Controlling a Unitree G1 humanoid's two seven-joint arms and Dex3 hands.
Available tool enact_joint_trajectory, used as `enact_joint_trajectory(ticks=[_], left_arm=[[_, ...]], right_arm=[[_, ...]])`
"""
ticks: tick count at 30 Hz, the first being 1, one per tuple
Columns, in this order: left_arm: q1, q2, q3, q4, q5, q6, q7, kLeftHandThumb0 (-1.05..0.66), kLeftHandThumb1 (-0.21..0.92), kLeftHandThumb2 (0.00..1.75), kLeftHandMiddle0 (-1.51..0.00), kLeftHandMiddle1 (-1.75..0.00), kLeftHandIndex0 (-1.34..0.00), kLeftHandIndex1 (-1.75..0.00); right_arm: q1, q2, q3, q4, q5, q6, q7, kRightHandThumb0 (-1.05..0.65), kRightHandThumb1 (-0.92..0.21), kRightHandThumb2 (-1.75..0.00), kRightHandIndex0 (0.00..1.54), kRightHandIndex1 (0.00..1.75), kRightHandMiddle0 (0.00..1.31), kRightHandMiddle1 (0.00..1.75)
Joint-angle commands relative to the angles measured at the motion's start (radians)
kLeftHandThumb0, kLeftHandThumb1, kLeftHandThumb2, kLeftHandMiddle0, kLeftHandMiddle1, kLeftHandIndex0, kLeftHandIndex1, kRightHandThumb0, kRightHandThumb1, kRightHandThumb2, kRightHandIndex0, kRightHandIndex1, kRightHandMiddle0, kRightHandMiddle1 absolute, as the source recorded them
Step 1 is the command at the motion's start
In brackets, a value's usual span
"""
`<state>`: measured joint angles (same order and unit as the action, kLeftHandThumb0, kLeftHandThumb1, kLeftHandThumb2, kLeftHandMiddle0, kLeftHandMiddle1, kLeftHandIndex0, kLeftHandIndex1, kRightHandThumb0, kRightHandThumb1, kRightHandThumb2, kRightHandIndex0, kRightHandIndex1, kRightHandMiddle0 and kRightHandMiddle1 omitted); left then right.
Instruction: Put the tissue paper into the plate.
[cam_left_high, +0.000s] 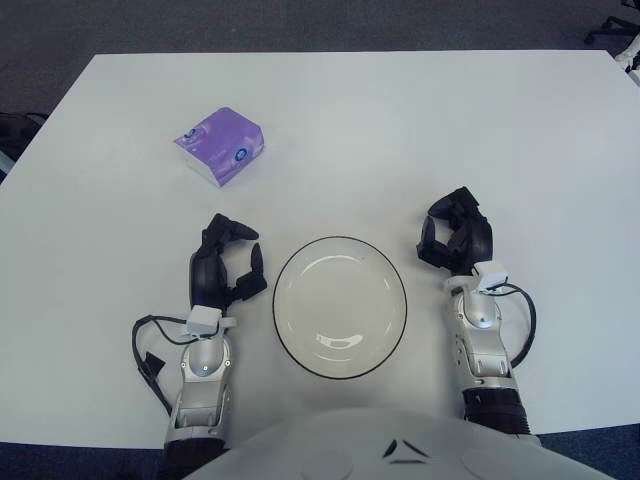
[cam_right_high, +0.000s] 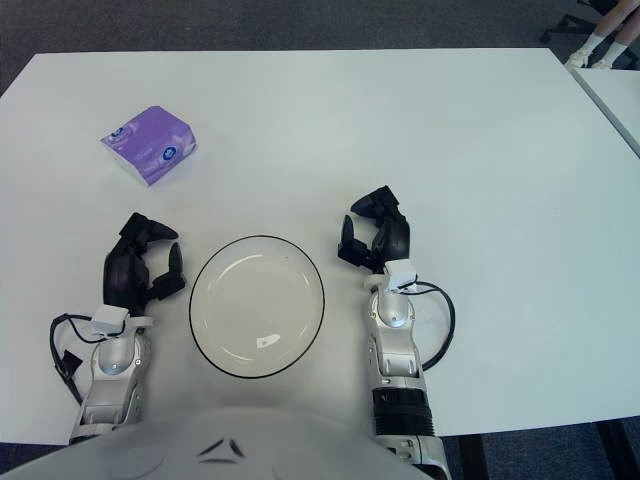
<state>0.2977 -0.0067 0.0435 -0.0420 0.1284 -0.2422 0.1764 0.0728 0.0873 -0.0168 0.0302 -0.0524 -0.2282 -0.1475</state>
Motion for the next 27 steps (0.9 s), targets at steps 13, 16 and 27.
enact_joint_trajectory(ticks=[13,16,27], left_arm=[[0.076,-0.012,-0.004,-0.223,0.02,0.13,-0.003,-0.45,0.42,1.2,-1.1,-1.75,-0.53,-1.75],[0.075,-0.015,-0.002,-0.244,0.02,0.127,0.0,-0.45,0.41,1.21,-1.11,-1.75,-0.53,-1.75],[-0.001,0.025,0.062,-0.34,0.039,0.186,-0.003,-0.46,0.36,1.27,-1.12,-1.75,-0.57,-1.75]], right_arm=[[0.105,0.014,0.001,0.093,0.019,0.135,0.01,-0.44,-0.43,-1.18,0.91,1.75,0.52,1.75],[0.106,0.013,0.002,0.093,0.018,0.134,0.011,-0.44,-0.44,-1.17,0.91,1.75,0.52,1.75],[0.1,0.014,0.003,0.095,0.011,0.146,0.003,-0.44,-0.44,-1.16,0.9,1.75,0.51,1.75]])
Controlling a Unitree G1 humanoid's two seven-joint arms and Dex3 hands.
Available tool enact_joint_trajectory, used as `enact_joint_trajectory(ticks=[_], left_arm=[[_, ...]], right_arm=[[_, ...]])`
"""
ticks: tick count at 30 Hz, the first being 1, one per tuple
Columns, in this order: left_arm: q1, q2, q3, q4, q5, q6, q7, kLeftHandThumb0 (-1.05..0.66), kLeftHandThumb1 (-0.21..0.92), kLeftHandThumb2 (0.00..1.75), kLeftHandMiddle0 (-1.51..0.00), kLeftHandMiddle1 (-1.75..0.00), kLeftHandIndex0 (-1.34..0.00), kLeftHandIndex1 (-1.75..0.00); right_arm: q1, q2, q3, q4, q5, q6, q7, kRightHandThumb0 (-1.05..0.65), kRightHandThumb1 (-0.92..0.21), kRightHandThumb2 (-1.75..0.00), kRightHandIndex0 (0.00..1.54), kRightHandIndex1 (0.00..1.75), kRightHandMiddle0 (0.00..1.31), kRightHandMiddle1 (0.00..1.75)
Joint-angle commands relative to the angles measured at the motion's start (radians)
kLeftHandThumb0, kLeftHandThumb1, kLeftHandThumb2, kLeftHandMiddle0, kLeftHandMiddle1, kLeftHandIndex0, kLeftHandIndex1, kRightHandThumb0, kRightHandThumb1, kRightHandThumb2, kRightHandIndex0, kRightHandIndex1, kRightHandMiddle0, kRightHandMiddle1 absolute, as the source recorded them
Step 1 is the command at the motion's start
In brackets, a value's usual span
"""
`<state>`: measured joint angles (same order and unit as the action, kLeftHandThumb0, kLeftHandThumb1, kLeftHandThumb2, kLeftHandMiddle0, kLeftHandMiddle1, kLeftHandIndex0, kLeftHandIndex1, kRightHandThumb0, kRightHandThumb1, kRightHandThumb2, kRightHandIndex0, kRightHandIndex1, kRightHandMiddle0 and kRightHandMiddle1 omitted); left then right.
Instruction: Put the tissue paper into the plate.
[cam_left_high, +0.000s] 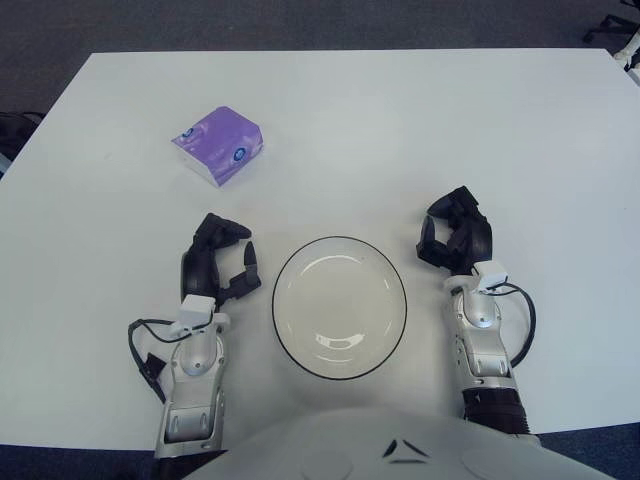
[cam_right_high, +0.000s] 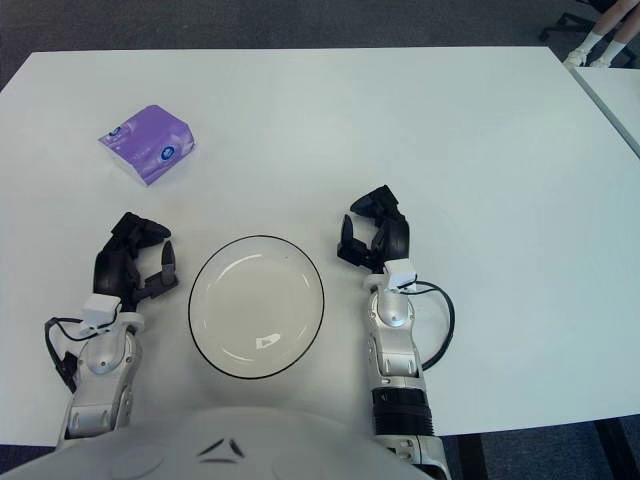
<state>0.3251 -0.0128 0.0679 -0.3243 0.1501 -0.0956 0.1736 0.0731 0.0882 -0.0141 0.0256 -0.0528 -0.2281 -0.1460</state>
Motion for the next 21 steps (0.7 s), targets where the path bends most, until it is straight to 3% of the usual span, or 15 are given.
enact_joint_trajectory(ticks=[1,4,12,21], left_arm=[[-0.045,0.039,0.044,-0.067,0.031,0.047,0.002,-0.46,0.37,1.26,-1.12,-1.75,-0.57,-1.75],[-0.08,0.06,0.056,-0.071,0.063,0.053,0.008,-0.46,0.38,1.24,-1.11,-1.75,-0.56,-1.75],[-0.175,0.169,0.088,-0.019,0.195,-0.06,0.039,-0.44,0.45,1.16,-1.07,-1.75,-0.51,-1.75],[-0.293,0.255,0.096,-0.007,0.238,-0.044,-0.008,-0.4,0.59,0.98,-0.86,-1.75,-0.4,-1.75]], right_arm=[[0.099,0.014,0.0,0.099,0.011,0.147,0.001,-0.44,-0.44,-1.16,0.9,1.75,0.51,1.75],[0.097,0.015,0.0,0.1,0.013,0.147,0.0,-0.44,-0.44,-1.16,0.9,1.75,0.51,1.75],[0.089,0.012,-0.001,0.108,0.013,0.151,0.001,-0.44,-0.45,-1.16,0.9,1.75,0.51,1.75],[0.087,0.014,-0.001,0.103,0.013,0.159,0.001,-0.44,-0.46,-1.15,0.88,1.75,0.5,1.75]])
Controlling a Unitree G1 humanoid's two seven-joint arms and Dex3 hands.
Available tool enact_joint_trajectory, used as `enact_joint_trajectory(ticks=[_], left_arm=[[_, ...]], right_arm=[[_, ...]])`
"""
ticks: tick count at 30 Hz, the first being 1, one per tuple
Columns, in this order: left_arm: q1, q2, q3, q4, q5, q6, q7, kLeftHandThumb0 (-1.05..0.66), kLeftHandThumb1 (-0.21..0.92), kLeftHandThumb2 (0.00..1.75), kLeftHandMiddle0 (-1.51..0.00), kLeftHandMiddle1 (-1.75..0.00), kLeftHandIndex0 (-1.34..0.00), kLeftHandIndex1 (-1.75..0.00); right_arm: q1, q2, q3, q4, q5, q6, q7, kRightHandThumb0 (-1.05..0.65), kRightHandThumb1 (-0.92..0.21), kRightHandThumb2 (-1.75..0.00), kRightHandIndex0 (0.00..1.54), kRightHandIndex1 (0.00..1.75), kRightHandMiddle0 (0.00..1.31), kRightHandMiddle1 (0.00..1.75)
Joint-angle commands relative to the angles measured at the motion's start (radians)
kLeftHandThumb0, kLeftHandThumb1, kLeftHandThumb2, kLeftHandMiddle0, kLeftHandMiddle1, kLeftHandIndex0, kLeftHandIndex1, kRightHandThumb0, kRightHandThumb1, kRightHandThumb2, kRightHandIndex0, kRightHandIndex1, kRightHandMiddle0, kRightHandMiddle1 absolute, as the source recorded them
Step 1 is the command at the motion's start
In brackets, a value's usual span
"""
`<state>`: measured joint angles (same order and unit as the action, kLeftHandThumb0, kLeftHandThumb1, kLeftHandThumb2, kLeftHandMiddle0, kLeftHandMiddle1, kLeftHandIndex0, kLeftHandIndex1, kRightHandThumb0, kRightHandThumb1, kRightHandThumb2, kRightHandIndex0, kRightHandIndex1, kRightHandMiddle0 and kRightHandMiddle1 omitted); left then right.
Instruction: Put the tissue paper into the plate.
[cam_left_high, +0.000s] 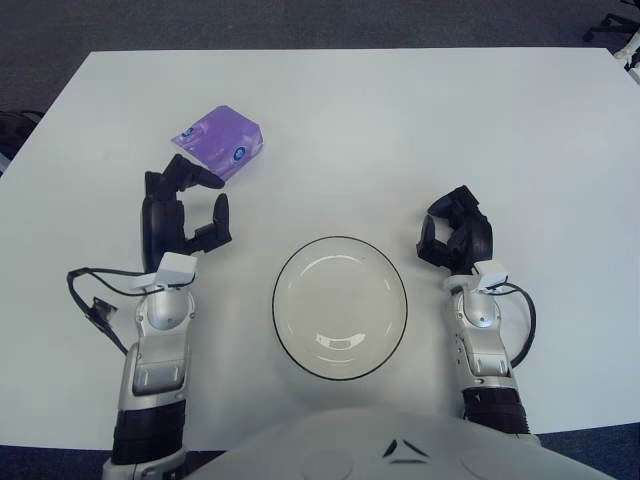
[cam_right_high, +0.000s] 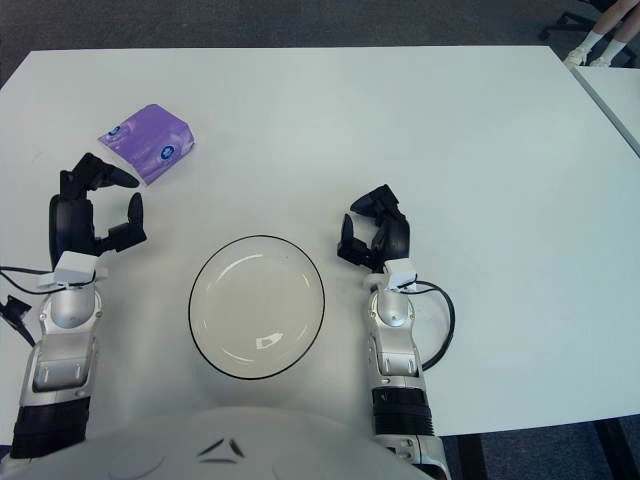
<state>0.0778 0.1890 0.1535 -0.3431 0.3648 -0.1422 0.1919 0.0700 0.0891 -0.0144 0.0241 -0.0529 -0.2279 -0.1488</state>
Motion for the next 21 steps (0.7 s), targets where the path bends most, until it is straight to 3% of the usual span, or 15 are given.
enact_joint_trajectory(ticks=[1,4,6,7,8,10,13,14,16,21], left_arm=[[-0.062,0.074,0.012,-0.001,0.047,0.026,-0.043,-0.4,0.62,0.95,-0.81,-1.75,-0.38,-1.75],[-0.08,0.104,0.012,-0.028,0.092,0.071,-0.07,-0.38,0.7,0.84,-0.68,-1.75,-0.33,-1.75],[-0.089,0.121,0.009,-0.036,0.128,0.096,-0.083,-0.2,0.66,0.9,-0.56,-1.72,-0.24,-1.75],[-0.094,0.13,0.006,-0.039,0.146,0.106,-0.087,-0.13,0.75,0.79,-0.4,-1.73,-0.19,-1.75],[-0.099,0.14,0.003,-0.041,0.163,0.116,-0.093,-0.1,0.78,0.74,-0.34,-1.73,-0.17,-1.75],[-0.118,0.165,0.002,-0.033,0.183,0.14,-0.112,-0.25,0.86,0.62,-0.28,-1.63,-0.17,-1.75],[-0.158,0.207,0.008,-0.001,0.195,0.17,-0.147,-0.56,0.88,0.75,-0.13,-1.46,-0.06,-1.29],[-0.174,0.221,0.01,0.02,0.192,0.171,-0.153,-0.59,0.88,0.76,-0.12,-1.44,-0.04,-1.24],[-0.216,0.252,0.006,0.063,0.19,0.178,-0.174,-0.72,0.89,0.75,-0.05,-1.21,-0.02,-1.01],[-0.341,0.318,-0.026,0.213,0.194,0.161,-0.195,-0.87,0.92,0.71,-0.01,-0.84,0.0,-0.66]], right_arm=[[0.09,0.014,-0.001,0.105,0.014,0.157,0.003,-0.44,-0.46,-1.14,0.88,1.75,0.5,1.75],[0.089,0.016,-0.001,0.108,0.015,0.152,0.002,-0.44,-0.46,-1.14,0.88,1.75,0.5,1.75],[0.087,0.017,-0.002,0.112,0.017,0.148,0.002,-0.44,-0.46,-1.14,0.88,1.75,0.5,1.75],[0.086,0.017,-0.002,0.114,0.017,0.146,0.003,-0.44,-0.46,-1.14,0.88,1.75,0.5,1.75],[0.086,0.017,-0.002,0.116,0.017,0.144,0.003,-0.44,-0.46,-1.14,0.88,1.75,0.5,1.75],[0.084,0.017,-0.002,0.119,0.017,0.143,0.004,-0.44,-0.46,-1.15,0.89,1.75,0.5,1.75],[0.083,0.017,-0.003,0.12,0.018,0.146,0.005,-0.44,-0.45,-1.15,0.89,1.75,0.5,1.75],[0.082,0.017,-0.003,0.121,0.018,0.146,0.005,-0.44,-0.45,-1.15,0.89,1.75,0.5,1.75],[0.081,0.017,-0.004,0.122,0.018,0.148,0.005,-0.44,-0.45,-1.15,0.89,1.75,0.51,1.75],[0.079,0.018,-0.006,0.124,0.023,0.149,0.008,-0.44,-0.45,-1.16,0.9,1.75,0.51,1.75]])
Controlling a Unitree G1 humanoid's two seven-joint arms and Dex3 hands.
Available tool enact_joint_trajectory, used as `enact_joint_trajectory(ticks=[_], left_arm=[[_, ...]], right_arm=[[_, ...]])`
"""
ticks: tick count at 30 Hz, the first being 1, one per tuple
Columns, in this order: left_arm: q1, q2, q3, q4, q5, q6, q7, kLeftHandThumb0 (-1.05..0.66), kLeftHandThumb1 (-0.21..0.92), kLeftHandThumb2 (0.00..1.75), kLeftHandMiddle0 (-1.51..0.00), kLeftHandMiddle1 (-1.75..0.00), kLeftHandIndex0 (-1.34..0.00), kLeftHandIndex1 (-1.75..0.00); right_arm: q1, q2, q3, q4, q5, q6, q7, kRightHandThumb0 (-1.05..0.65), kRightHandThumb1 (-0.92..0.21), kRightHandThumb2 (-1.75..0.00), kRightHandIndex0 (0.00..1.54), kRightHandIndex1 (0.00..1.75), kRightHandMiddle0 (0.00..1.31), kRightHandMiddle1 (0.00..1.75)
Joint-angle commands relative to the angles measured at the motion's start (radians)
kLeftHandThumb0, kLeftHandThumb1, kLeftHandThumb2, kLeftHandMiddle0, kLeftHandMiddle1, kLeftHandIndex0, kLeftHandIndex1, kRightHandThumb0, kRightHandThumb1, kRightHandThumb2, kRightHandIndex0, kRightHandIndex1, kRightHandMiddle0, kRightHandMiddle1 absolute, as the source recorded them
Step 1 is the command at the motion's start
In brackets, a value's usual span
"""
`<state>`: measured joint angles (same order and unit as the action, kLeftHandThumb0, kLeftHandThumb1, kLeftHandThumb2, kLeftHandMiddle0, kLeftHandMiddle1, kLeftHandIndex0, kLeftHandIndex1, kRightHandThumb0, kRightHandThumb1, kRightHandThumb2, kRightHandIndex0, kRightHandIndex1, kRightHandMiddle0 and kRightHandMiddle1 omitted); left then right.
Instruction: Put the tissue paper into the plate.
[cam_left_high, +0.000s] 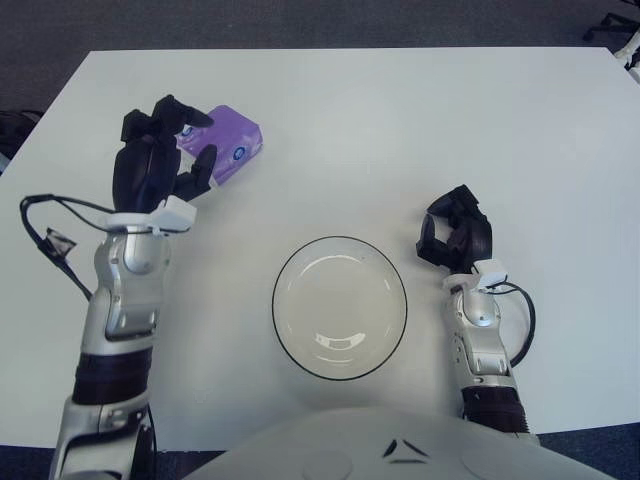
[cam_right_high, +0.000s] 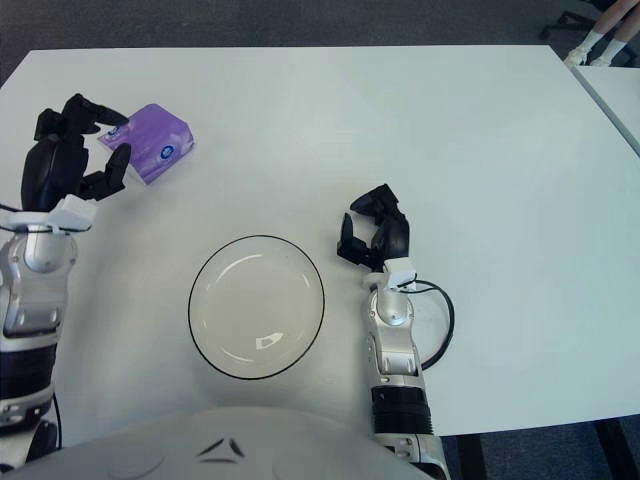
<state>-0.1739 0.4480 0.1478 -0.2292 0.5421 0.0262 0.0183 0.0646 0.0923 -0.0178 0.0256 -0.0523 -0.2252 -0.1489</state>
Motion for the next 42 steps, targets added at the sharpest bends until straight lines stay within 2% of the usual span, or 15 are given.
enact_joint_trajectory(ticks=[1,5,8,9,12,15,20,25,28,31,34,42], left_arm=[[-0.106,0.068,-0.026,0.122,0.018,-0.012,-0.023,-0.9,0.92,0.72,0.0,-0.76,0.0,-0.56],[-0.134,0.106,-0.055,0.151,0.034,-0.001,-0.062,-0.97,0.92,0.74,0.0,-0.54,0.0,-0.26],[-0.154,0.119,-0.071,0.167,0.042,0.011,-0.077,-1.0,0.92,0.74,0.0,-0.42,0.0,-0.1],[-0.168,0.127,-0.085,0.178,0.051,0.019,-0.091,-1.01,0.92,0.74,0.0,-0.4,0.0,-0.09],[-0.253,0.162,-0.144,0.272,0.088,0.039,-0.149,-1.04,0.92,0.68,0.0,-0.12,0.0,-0.02],[-0.34,0.193,-0.199,0.383,0.118,0.031,-0.191,-1.04,0.92,0.62,0.0,-0.04,0.0,-0.01],[-0.442,0.223,-0.275,0.497,0.151,0.02,-0.261,-1.05,0.92,0.5,0.0,-0.01,0.0,0.0],[-0.519,0.233,-0.334,0.579,0.186,0.062,-0.327,-1.05,0.91,0.42,0.0,0.0,0.0,0.0],[-0.584,0.224,-0.382,0.648,0.229,0.127,-0.381,-1.05,0.91,0.41,0.0,0.0,0.0,0.0],[-0.66,0.203,-0.446,0.732,0.285,0.189,-0.432,-1.05,0.92,0.45,0.0,0.0,0.0,0.0],[-0.721,0.189,-0.503,0.808,0.325,0.219,-0.476,-1.05,0.92,0.56,0.0,0.0,0.0,0.0],[-0.807,0.167,-0.535,0.937,0.29,0.238,-0.554,-1.05,0.92,0.8,0.0,0.0,-0.02,-0.01]], right_arm=[[0.084,0.015,-0.003,0.122,0.023,0.146,0.008,-0.44,-0.45,-1.16,0.9,1.75,0.51,1.75],[0.085,0.015,-0.005,0.123,0.027,0.141,0.011,-0.44,-0.45,-1.15,0.9,1.75,0.51,1.75],[0.085,0.015,-0.005,0.123,0.027,0.14,0.012,-0.44,-0.45,-1.15,0.9,1.75,0.51,1.75],[0.086,0.015,-0.005,0.122,0.027,0.14,0.012,-0.44,-0.45,-1.15,0.9,1.75,0.51,1.75],[0.087,0.015,-0.006,0.12,0.025,0.141,0.011,-0.44,-0.45,-1.16,0.9,1.75,0.51,1.75],[0.086,0.016,-0.007,0.12,0.021,0.142,0.007,-0.44,-0.45,-1.16,0.9,1.75,0.51,1.75],[0.083,0.016,-0.008,0.123,0.014,0.143,0.001,-0.44,-0.45,-1.16,0.9,1.75,0.51,1.75],[0.079,0.014,-0.008,0.126,0.01,0.147,-0.002,-0.44,-0.45,-1.16,0.89,1.75,0.51,1.75],[0.075,0.014,-0.008,0.127,0.011,0.15,-0.001,-0.44,-0.45,-1.15,0.88,1.75,0.51,1.75],[0.071,0.013,-0.007,0.127,0.013,0.152,0.003,-0.44,-0.45,-1.15,0.88,1.75,0.5,1.75],[0.066,0.013,-0.005,0.125,0.011,0.158,0.003,-0.44,-0.46,-1.15,0.88,1.75,0.5,1.75],[0.051,0.008,0.005,0.12,-0.004,0.18,0.002,-0.44,-0.45,-1.16,0.9,1.75,0.51,1.75]])
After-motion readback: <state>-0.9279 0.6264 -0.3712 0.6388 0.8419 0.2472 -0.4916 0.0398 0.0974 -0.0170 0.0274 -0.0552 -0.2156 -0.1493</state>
